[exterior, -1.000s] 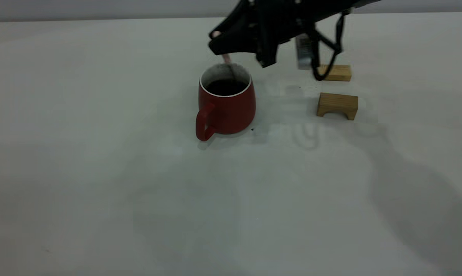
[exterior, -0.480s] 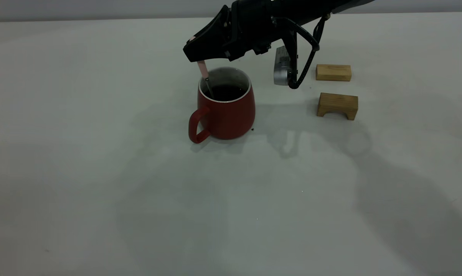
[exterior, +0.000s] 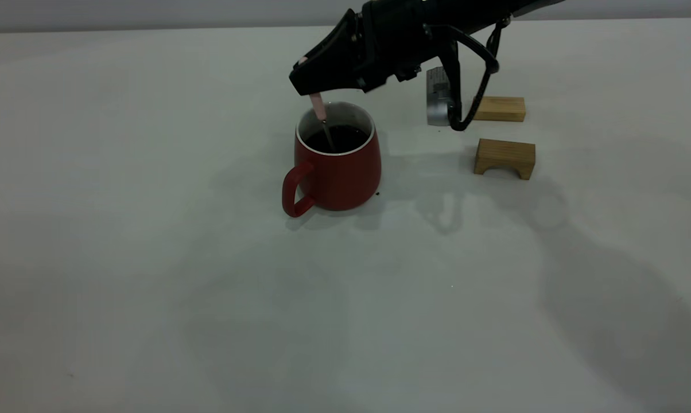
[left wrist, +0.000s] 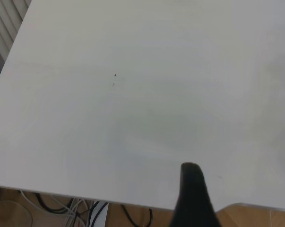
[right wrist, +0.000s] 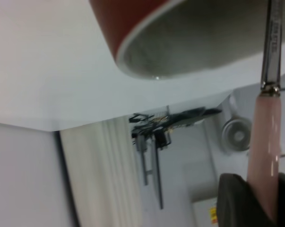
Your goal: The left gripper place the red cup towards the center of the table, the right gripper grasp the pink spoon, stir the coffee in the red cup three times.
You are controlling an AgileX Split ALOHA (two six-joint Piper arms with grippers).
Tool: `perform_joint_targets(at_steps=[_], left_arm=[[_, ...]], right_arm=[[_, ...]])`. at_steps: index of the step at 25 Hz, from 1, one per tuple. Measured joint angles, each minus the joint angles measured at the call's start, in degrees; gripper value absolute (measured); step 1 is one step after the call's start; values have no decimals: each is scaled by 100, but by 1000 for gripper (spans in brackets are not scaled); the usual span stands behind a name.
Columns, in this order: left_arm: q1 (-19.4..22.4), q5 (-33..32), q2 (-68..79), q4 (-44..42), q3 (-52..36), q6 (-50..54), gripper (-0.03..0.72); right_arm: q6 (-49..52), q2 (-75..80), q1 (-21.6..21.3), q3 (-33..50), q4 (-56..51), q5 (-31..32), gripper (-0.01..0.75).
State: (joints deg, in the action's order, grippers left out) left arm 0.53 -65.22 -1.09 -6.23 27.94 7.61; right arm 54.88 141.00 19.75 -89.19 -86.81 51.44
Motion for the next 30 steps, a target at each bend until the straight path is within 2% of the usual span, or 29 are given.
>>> perform_joint_targets(at_steps=[8, 13, 15, 19, 23, 26, 30], left_arm=[[0, 0, 0, 0, 0, 0, 594], [0, 0, 0, 0, 0, 0, 594], [0, 0, 0, 0, 0, 0, 594], [0, 0, 0, 0, 0, 0, 594], [0, 0, 0, 0, 0, 0, 594], [0, 0, 0, 0, 0, 0, 594], [0, 0, 0, 0, 0, 0, 594]], right_arm=[[-1724, 0, -83, 0, 88, -5, 142], [-2076, 0, -83, 0, 94, 19, 169], [-2093, 0, -83, 0, 94, 49, 235], [-2104, -8, -83, 0, 163, 98, 463], [-2108, -252, -83, 0, 903, 101, 652], [-2108, -813, -83, 0, 1840, 140, 687], [-2108, -1887, -83, 0, 3437, 281, 637]])
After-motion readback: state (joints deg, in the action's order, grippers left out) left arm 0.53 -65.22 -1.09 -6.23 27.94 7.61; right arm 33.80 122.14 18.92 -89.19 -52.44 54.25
